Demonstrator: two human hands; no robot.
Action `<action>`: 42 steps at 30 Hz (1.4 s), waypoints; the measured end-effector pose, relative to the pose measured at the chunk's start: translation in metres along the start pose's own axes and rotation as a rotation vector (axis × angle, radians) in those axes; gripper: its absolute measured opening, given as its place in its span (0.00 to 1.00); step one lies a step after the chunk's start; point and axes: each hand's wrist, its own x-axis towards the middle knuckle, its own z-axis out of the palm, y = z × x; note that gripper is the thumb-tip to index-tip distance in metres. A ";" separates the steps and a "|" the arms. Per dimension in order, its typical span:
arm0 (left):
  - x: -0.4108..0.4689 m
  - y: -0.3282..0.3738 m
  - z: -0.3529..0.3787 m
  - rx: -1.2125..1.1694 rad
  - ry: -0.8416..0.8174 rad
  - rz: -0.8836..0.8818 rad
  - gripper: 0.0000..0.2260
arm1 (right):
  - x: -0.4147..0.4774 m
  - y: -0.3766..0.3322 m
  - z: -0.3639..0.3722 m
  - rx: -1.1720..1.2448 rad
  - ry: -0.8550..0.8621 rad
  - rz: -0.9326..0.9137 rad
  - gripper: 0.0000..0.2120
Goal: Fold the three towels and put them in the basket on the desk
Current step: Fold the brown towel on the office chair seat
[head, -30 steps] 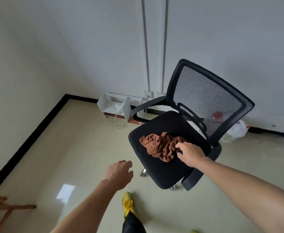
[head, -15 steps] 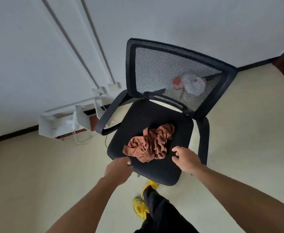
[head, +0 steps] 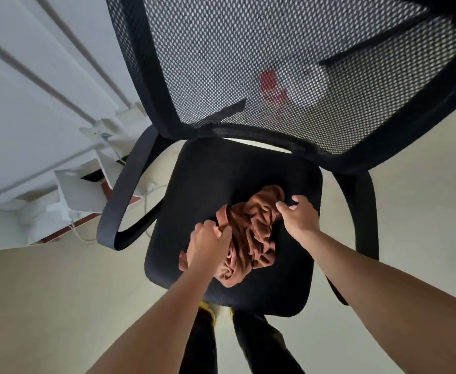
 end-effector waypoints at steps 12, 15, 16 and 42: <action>0.097 -0.016 -0.003 -0.601 0.118 -0.281 0.08 | -0.009 0.066 0.054 0.338 0.183 0.251 0.09; 0.119 -0.002 -0.031 -0.587 0.225 -0.193 0.07 | -0.024 0.093 0.034 0.272 0.310 0.304 0.12; 0.125 0.003 -0.039 -0.507 0.262 -0.110 0.07 | -0.027 0.100 0.031 0.234 0.275 0.289 0.13; 0.149 0.012 0.018 0.002 -0.106 0.093 0.15 | 0.018 0.042 0.061 0.542 0.303 0.410 0.30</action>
